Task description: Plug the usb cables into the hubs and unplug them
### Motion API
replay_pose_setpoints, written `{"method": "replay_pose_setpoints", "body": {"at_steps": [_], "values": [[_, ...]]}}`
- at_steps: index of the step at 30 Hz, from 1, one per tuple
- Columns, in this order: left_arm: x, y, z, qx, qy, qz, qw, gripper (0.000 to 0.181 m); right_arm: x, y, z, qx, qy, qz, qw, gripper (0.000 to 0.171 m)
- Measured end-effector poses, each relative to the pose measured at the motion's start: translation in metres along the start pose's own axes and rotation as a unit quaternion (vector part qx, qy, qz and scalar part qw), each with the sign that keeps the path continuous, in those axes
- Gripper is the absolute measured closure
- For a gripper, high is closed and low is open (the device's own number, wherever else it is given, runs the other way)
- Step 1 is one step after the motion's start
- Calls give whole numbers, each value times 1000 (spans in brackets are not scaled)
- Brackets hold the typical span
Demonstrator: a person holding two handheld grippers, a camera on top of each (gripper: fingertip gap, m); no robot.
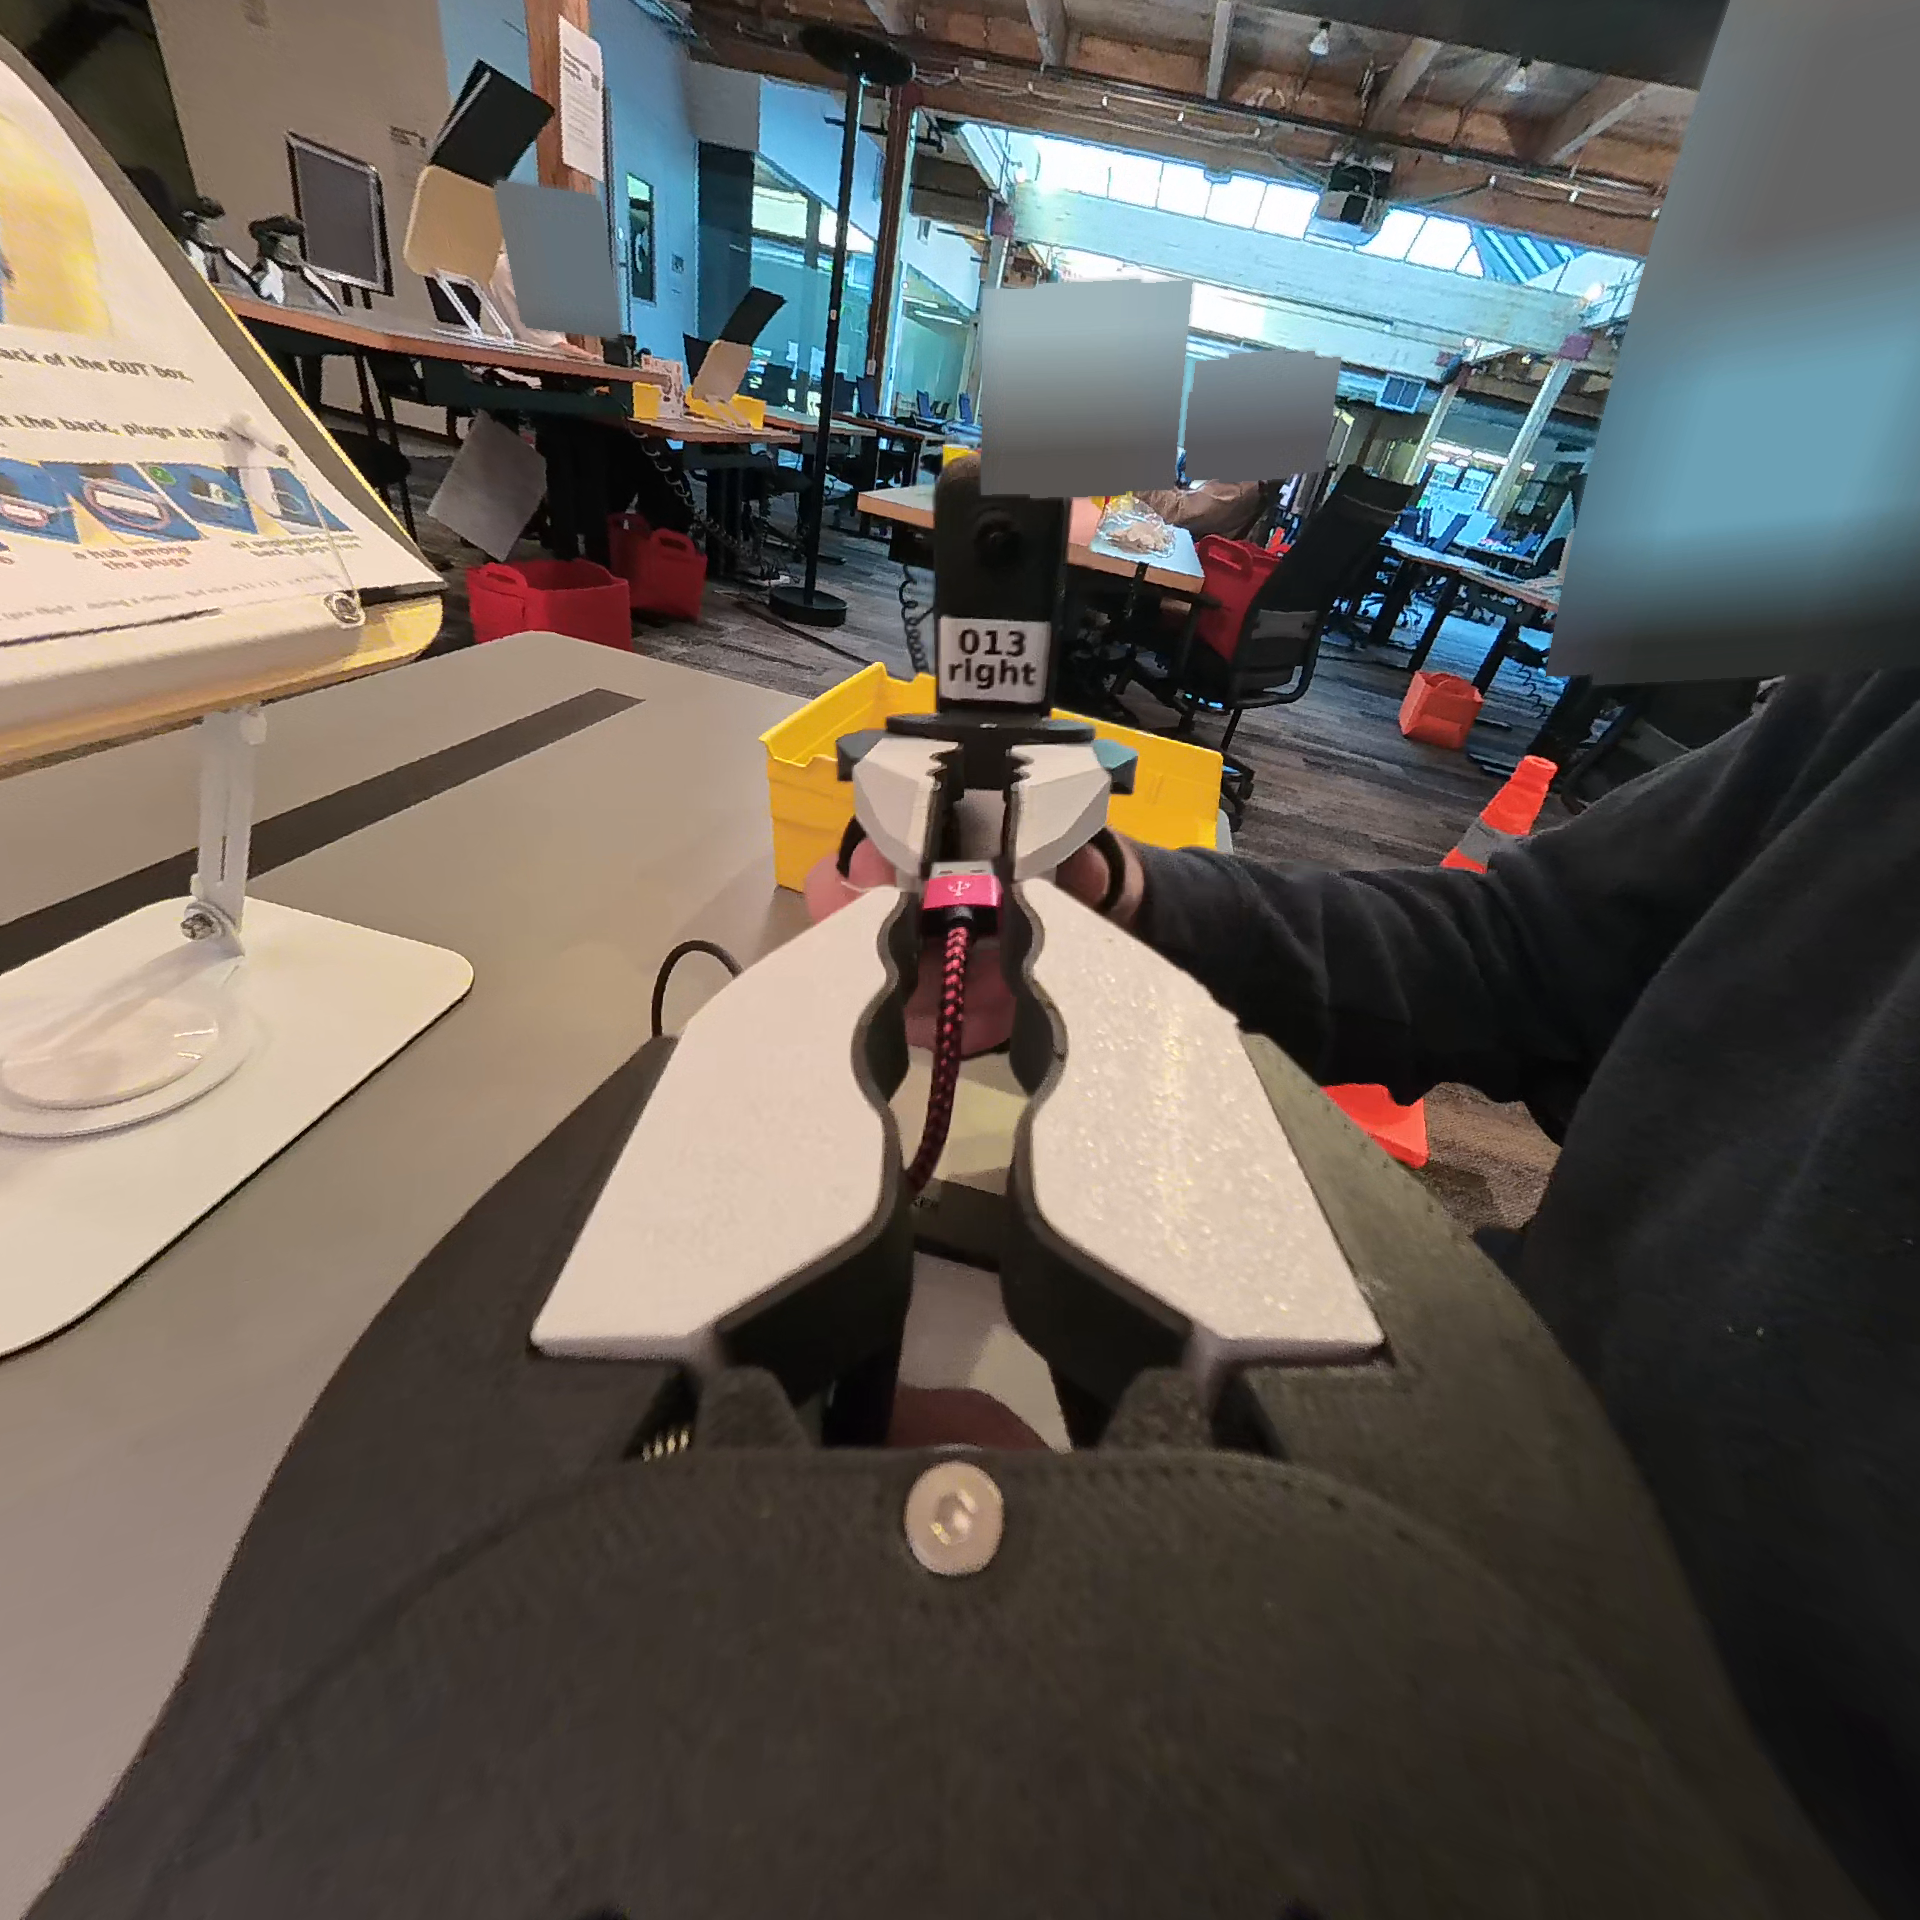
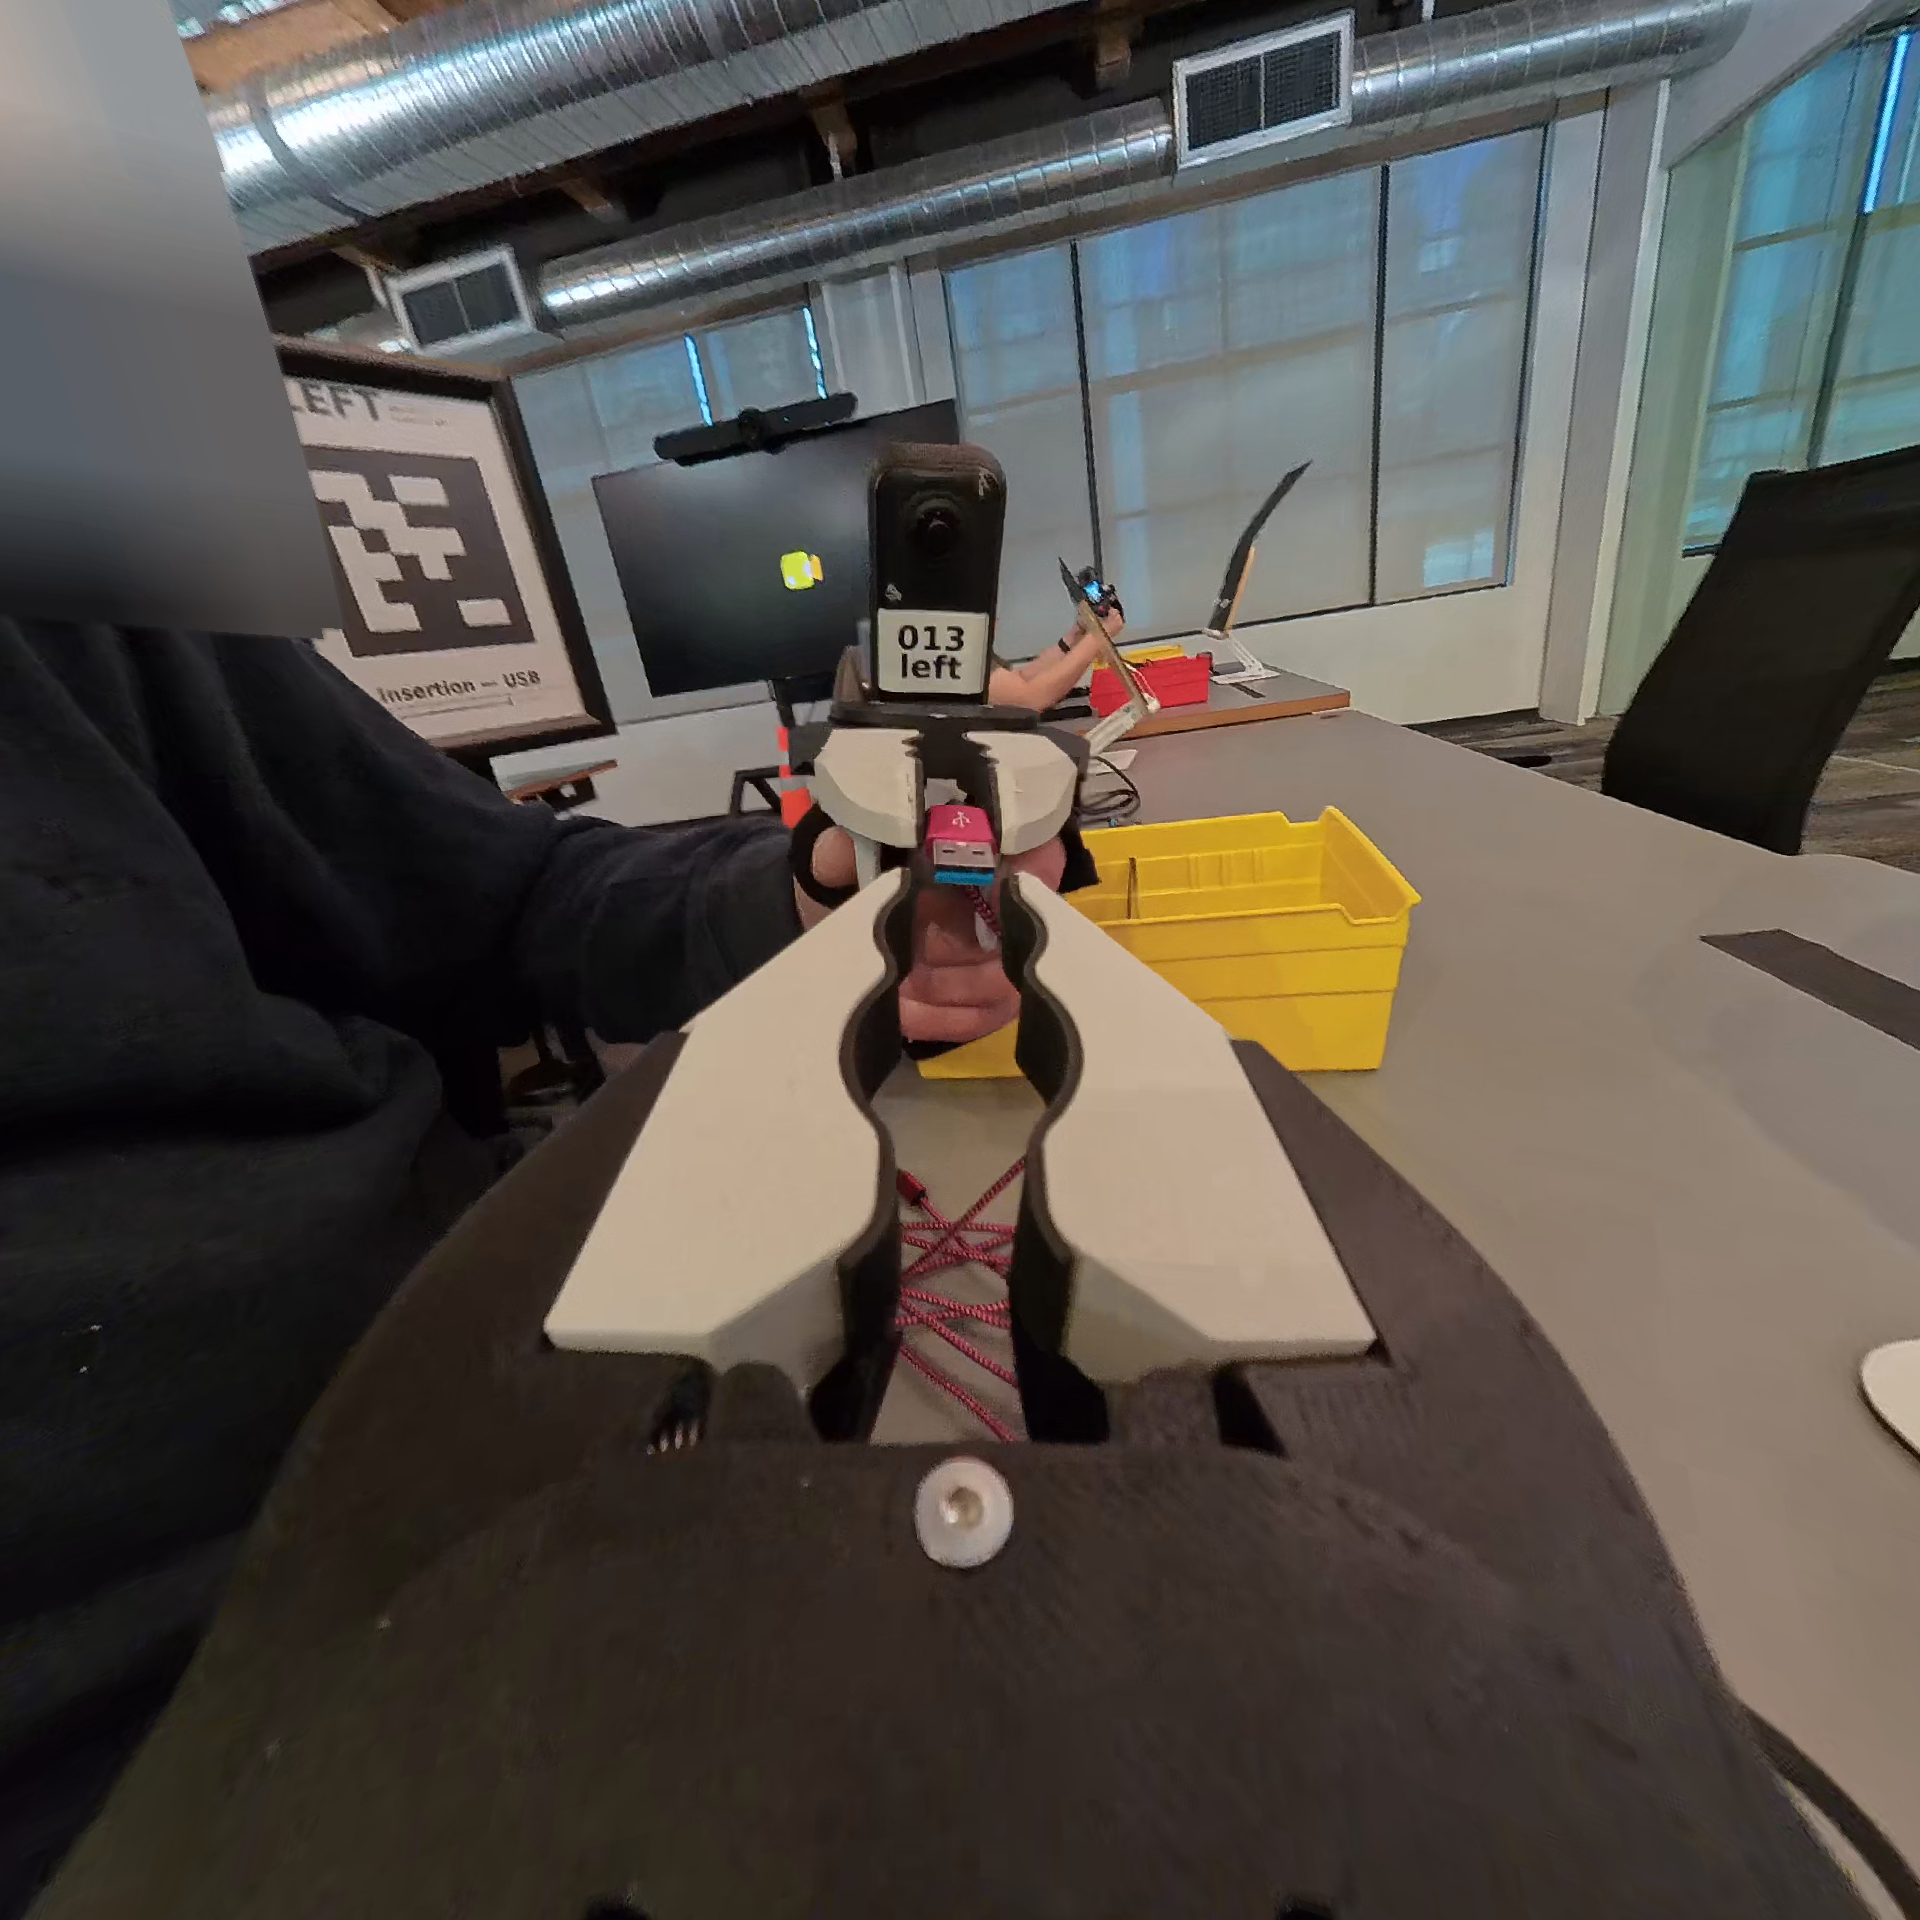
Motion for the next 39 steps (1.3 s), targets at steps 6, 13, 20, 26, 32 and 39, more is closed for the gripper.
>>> {"method": "replay_pose_setpoints", "body": {"at_steps": [6, 13, 20, 26, 32, 39], "values": [[1, 0, 4, 18, -1, -14, 1000, 166, 9, 15, 15, 127, 129, 32, 983, 136], [4, 6, 6, 26, -1, -13, 1000, 166, 9, 51, 45, 317, 258, 100, 907, 82], [3, 8, 6, 28, 6, -14, 999, 166, -15, 108, 67, 475, 301, 46, 825, 55], [4, 10, 8, 22, 9, -8, 1000, 166, -43, 122, 79, 538, 313, 39, 782, 51], [5, 11, 15, 16, 12, -2, 1000, 166, -50, 132, 74, 527, 277, 24, 803, 58], [4, 16, 14, 17, 20, 4, 1000, 166, -47, 134, 69, 480, 288, 2, 829, 59]]}}
Point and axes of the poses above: each gripper's, where its closed fingertips meet, z back along the fingers, y out of its underside, x = y × z across the jaws, the point moved 6 cm from there along z, back along the fingers, and after that the axes turned 15 degrees about -z, right-handed, at the moved point
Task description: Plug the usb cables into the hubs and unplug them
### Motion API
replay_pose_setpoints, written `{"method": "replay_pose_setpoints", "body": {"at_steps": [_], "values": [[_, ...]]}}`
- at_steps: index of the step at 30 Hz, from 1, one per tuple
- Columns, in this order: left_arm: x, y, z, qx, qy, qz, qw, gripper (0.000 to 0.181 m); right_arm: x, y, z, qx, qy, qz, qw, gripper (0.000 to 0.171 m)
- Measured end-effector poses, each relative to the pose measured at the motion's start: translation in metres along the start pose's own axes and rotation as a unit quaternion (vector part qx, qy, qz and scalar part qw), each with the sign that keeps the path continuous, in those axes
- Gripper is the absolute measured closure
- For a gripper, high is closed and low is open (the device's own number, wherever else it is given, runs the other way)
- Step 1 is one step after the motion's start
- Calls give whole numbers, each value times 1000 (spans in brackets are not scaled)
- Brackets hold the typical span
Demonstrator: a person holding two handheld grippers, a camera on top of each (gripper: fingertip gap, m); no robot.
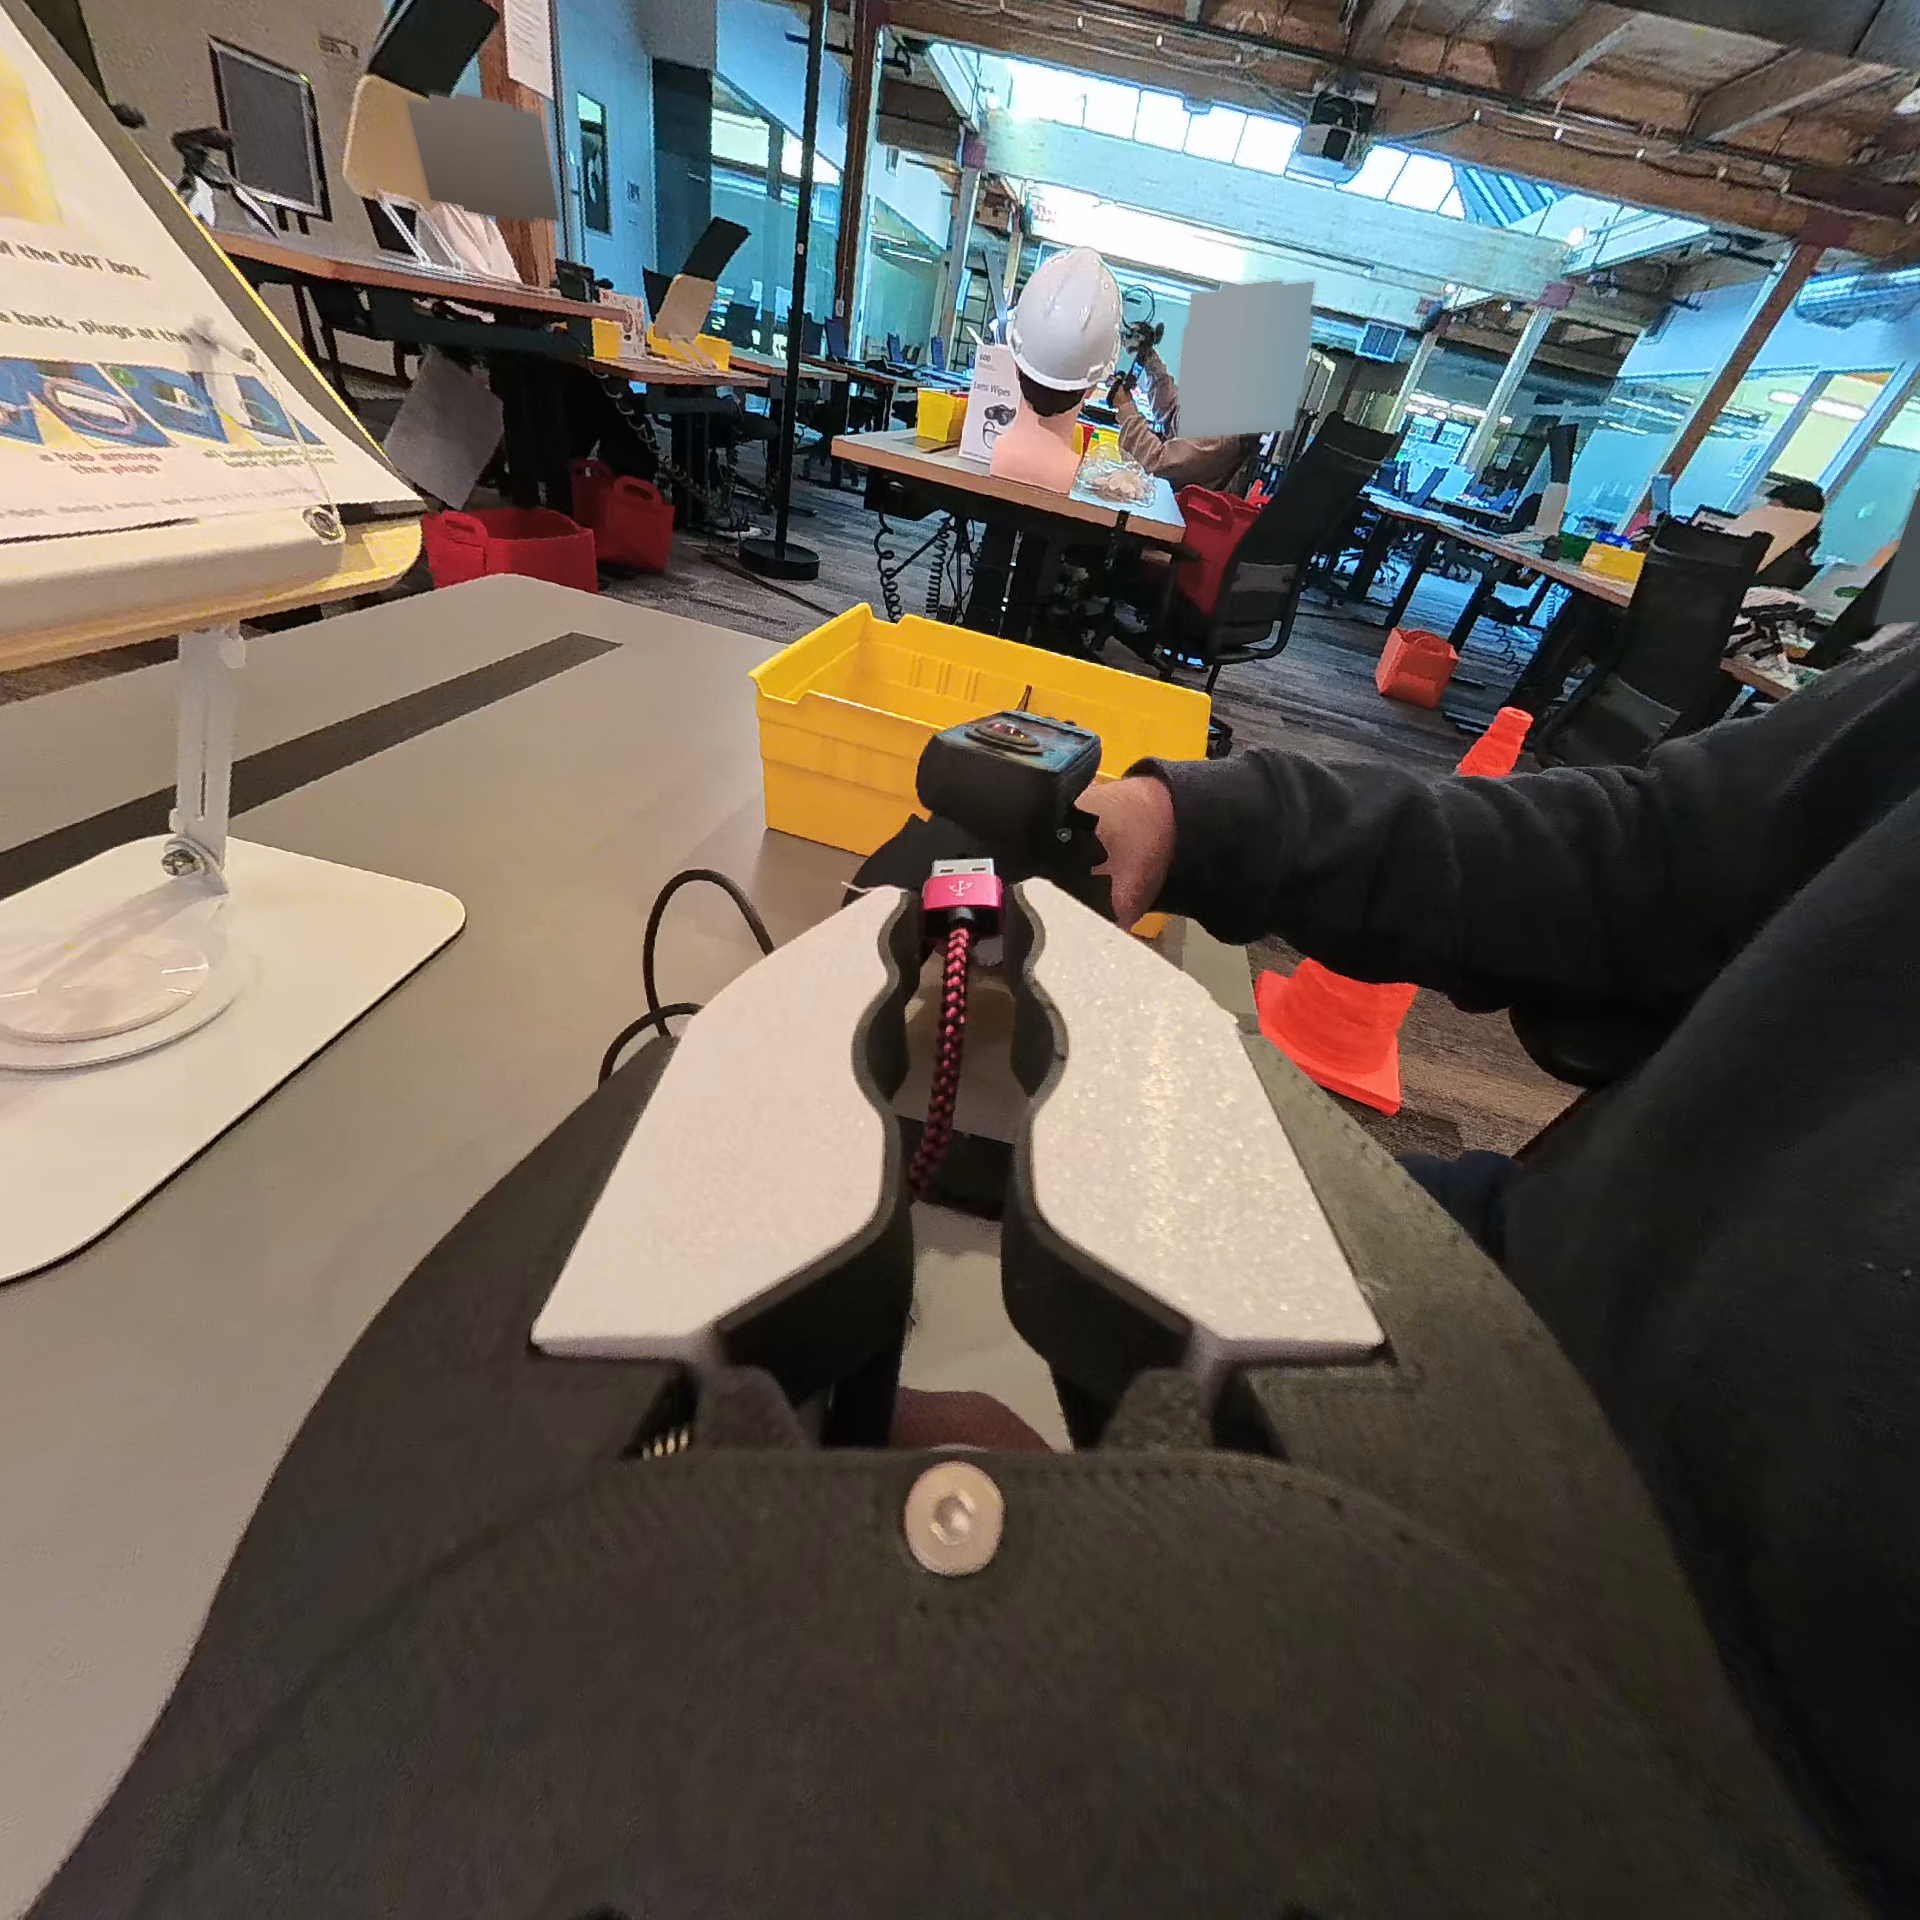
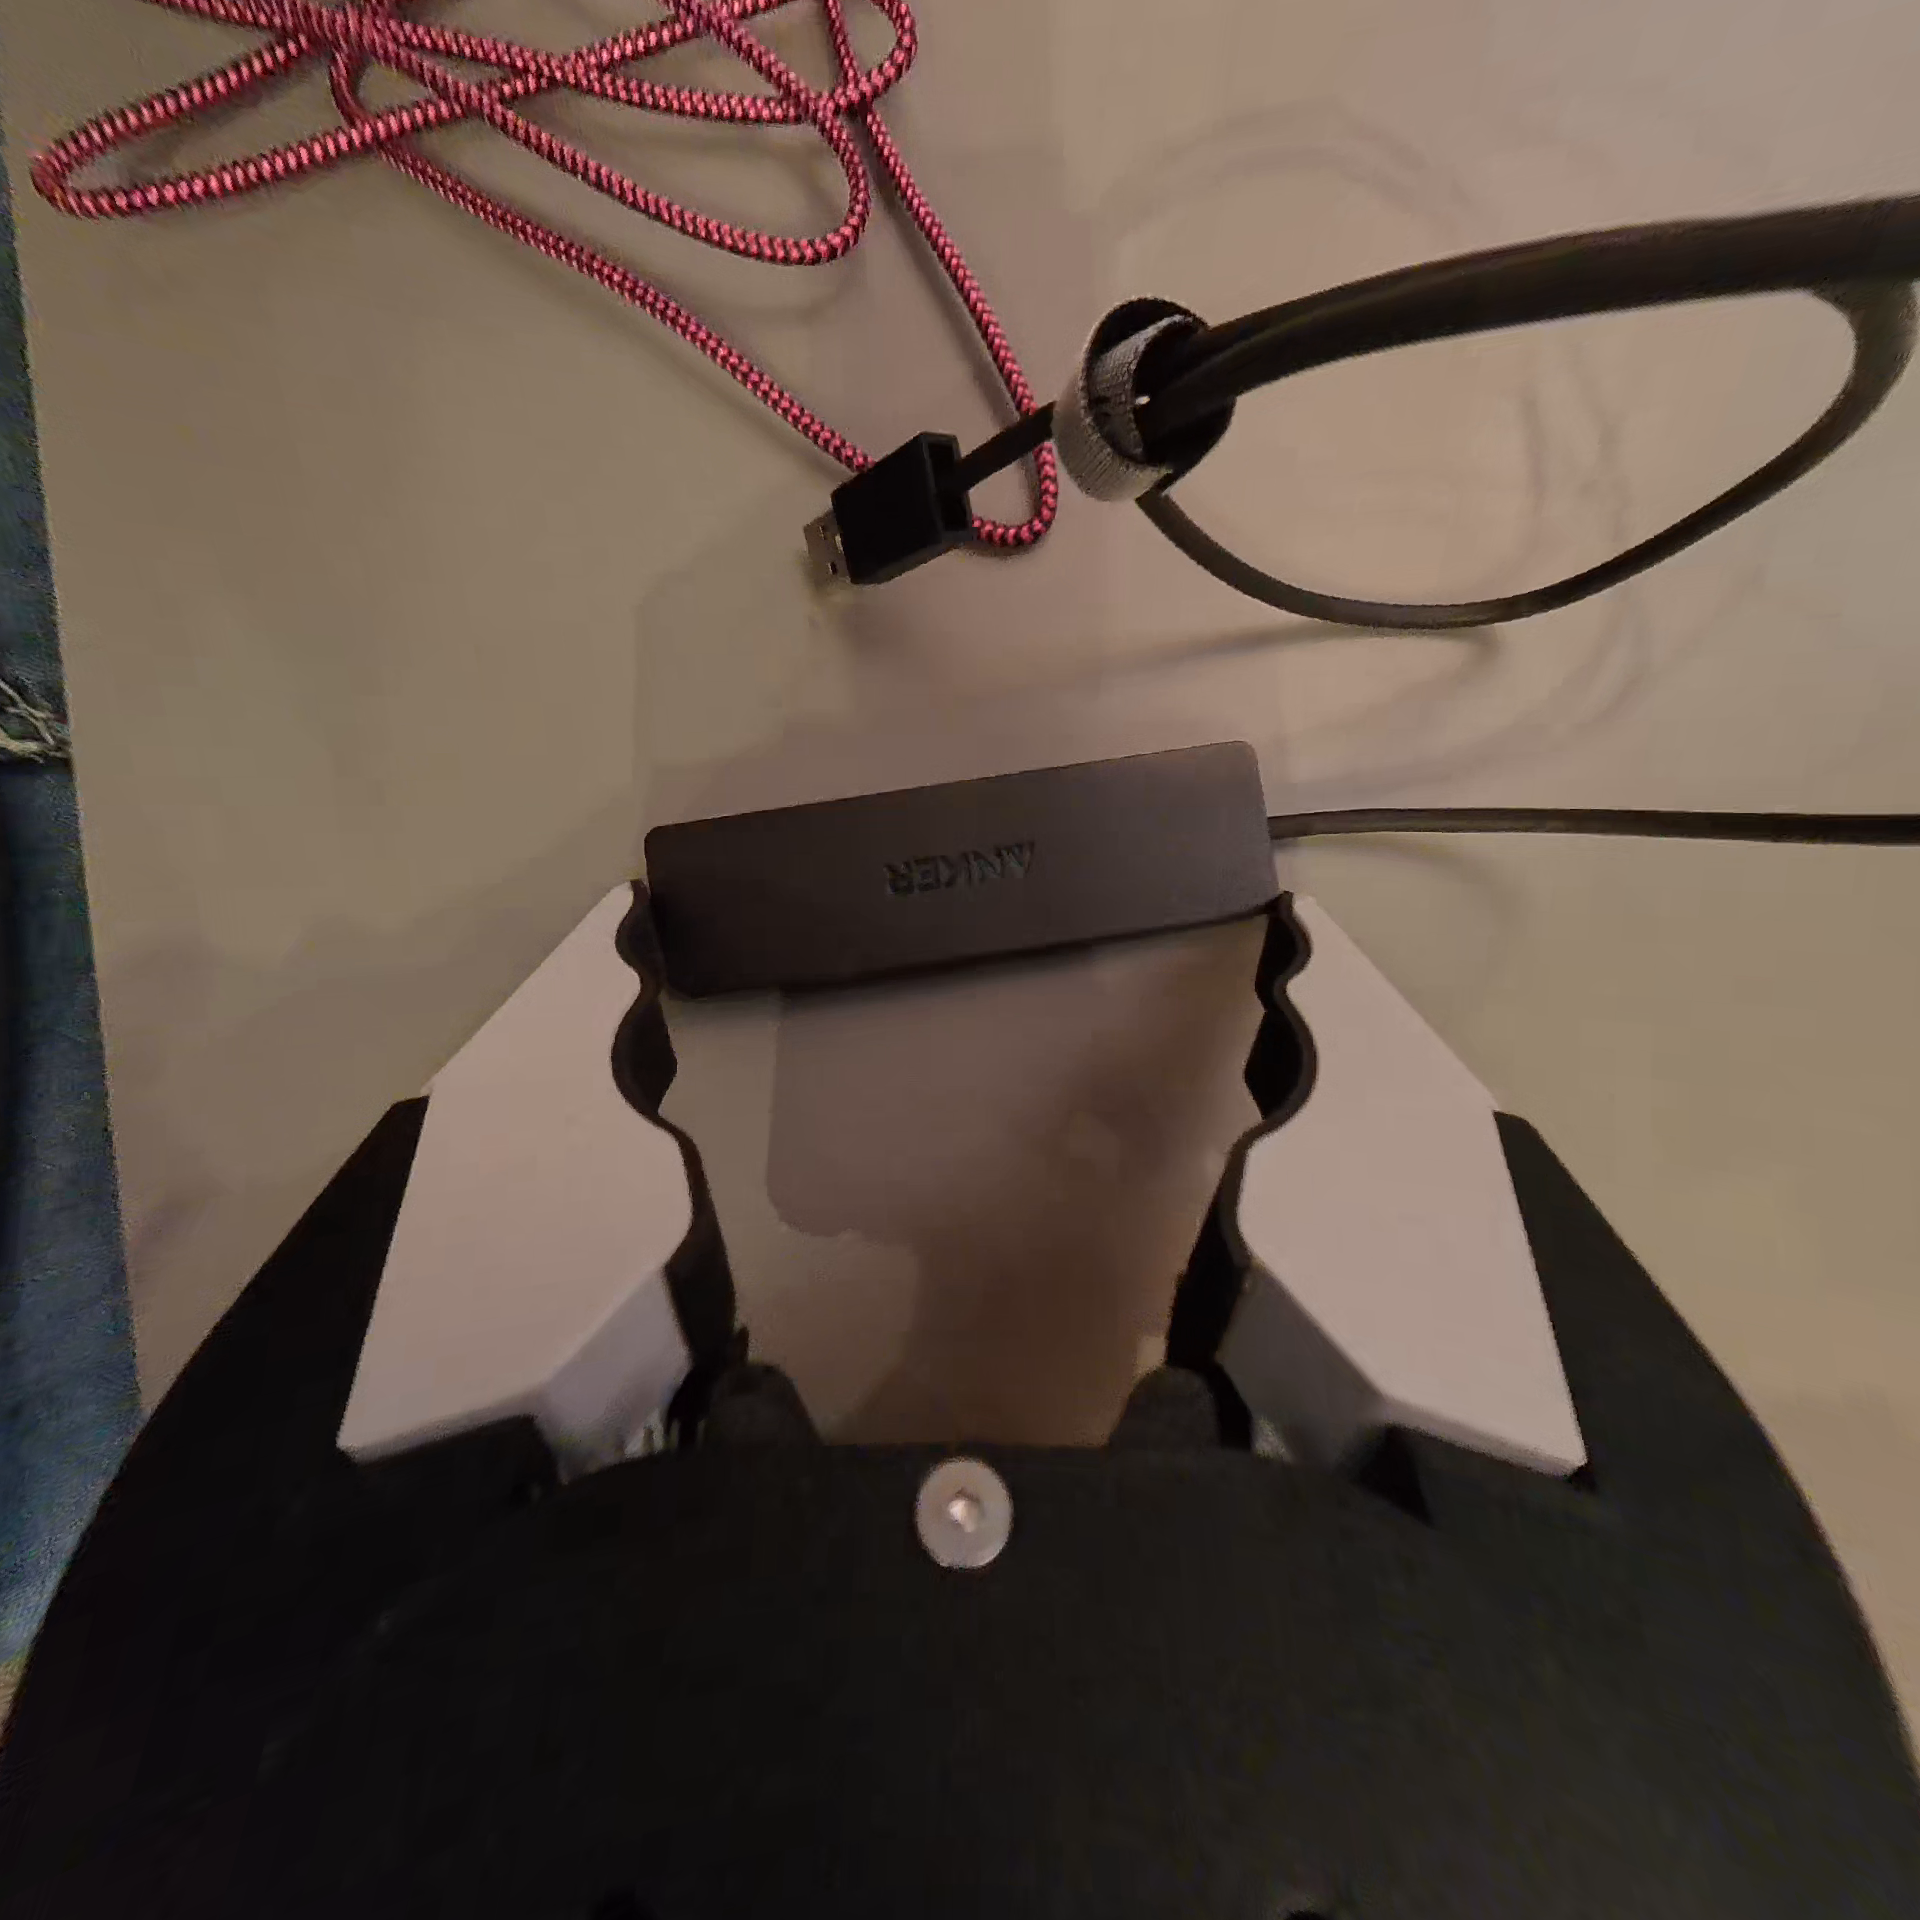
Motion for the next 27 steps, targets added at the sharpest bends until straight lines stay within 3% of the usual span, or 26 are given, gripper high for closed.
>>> {"method": "replay_pose_setpoints", "body": {"at_steps": [6, 14, 21, 27], "values": [[1, 4, 2, 8, -4, 0, 1000, 166, 6, -3, 3, -32, -10, -29, 999, 59], [-2, 8, -2, 18, 5, -1, 1000, 166, 19, 0, -9, -35, -16, 42, 998, 58], [-5, 10, -4, 23, 13, -3, 1000, 166, 20, -1, -13, -68, -47, 91, 992, 44], [-7, 10, -5, 19, 19, -2, 1000, 166, 12, 0, -12, -61, -70, 92, 991, 56]]}}
Point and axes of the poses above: each gripper's, where its closed fingertips meet, z back along the fingers, y out of its underside, x = y × z across the jaws, the point moved 6 cm from there along z, back along the fingers, and after that the axes turned 15 degrees about -z, right-handed, at the moved point
